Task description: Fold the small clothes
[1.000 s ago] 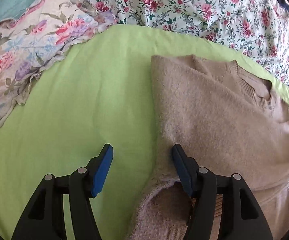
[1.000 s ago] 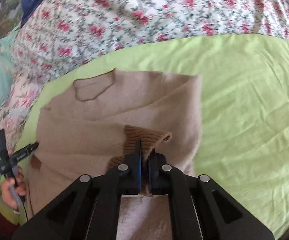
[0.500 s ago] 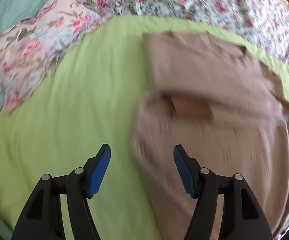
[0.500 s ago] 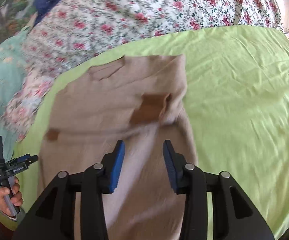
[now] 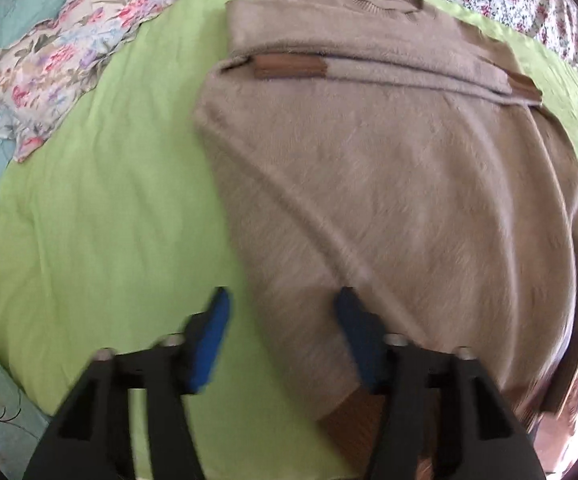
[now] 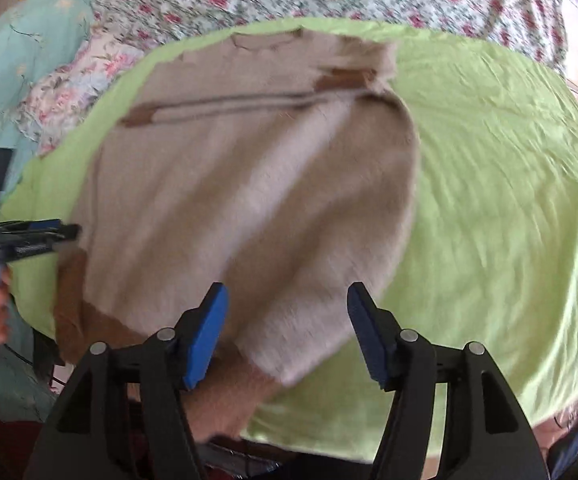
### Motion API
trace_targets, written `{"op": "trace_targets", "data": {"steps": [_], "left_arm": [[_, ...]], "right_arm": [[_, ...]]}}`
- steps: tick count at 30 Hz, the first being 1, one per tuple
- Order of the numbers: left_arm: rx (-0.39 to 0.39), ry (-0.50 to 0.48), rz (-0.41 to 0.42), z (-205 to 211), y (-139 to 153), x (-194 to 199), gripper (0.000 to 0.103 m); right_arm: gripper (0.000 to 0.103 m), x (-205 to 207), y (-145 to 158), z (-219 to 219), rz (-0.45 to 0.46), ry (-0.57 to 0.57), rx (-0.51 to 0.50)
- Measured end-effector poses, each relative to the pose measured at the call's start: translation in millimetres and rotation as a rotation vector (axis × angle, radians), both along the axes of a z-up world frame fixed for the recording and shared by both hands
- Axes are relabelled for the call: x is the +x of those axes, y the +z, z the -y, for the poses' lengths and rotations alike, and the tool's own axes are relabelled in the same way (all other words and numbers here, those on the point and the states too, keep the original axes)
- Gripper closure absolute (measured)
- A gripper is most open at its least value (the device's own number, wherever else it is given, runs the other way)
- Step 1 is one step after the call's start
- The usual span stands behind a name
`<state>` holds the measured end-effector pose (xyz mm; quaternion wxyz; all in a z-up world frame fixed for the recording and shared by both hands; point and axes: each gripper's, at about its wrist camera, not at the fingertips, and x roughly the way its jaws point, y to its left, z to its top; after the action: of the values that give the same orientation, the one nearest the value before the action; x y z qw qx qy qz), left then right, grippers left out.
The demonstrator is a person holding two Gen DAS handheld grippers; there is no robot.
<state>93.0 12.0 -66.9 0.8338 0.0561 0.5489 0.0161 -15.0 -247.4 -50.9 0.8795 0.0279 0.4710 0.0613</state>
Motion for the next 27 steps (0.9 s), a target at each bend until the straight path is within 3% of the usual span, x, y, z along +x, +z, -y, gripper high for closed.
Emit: {"op": "trace_targets", "data": {"steps": [5,8,11,13,17,20,22,23,24,26,27], "left_arm": [[-0.027,0.066,-0.013,-58,0,-31,0.069],[-0.18,0.092,-0.011,-79,8,-46,0.066],[-0.279,0.069,0.023,-69,27,-48,0.048],[-0.312,0.034,0.041,-46,39,-42,0.022],[-0.248,-0.053,0.015,1,42,-19,0.02],[-0.189,-0.072,-0.052,23,20,-8,0.021],[-0.158,-0.075,-0.095,29,1,-5,0.03],[-0.134,-0.078,-0.093,30,-3,-6,0.032],[-0.113,-0.09,-0.071,31,-4,-10,0.037],[-0.086,-0.116,-0.037,28,1,-19,0.062],[-0.096,-0.124,-0.03,21,5,-24,0.079]], "right_arm": [[0.04,-19,-8,34,-0.037,-0.108,-0.017],[0.04,-24,-2,41,-0.023,-0.127,0.044],[0.04,-24,1,26,-0.011,-0.096,0.065],[0.04,-23,1,10,-0.016,-0.056,0.074],[0.04,-18,-9,-16,-0.059,-0.005,0.058],[0.04,-17,-22,-23,-0.099,-0.006,0.034],[0.045,-16,-29,-23,-0.115,0.0,0.021],[0.062,-19,-32,-21,-0.12,0.001,0.011],[0.07,-20,-33,-16,-0.124,-0.002,0.019],[0.083,-26,-30,1,-0.124,-0.014,0.089],[0.085,-28,-27,11,-0.123,-0.023,0.116]]}}
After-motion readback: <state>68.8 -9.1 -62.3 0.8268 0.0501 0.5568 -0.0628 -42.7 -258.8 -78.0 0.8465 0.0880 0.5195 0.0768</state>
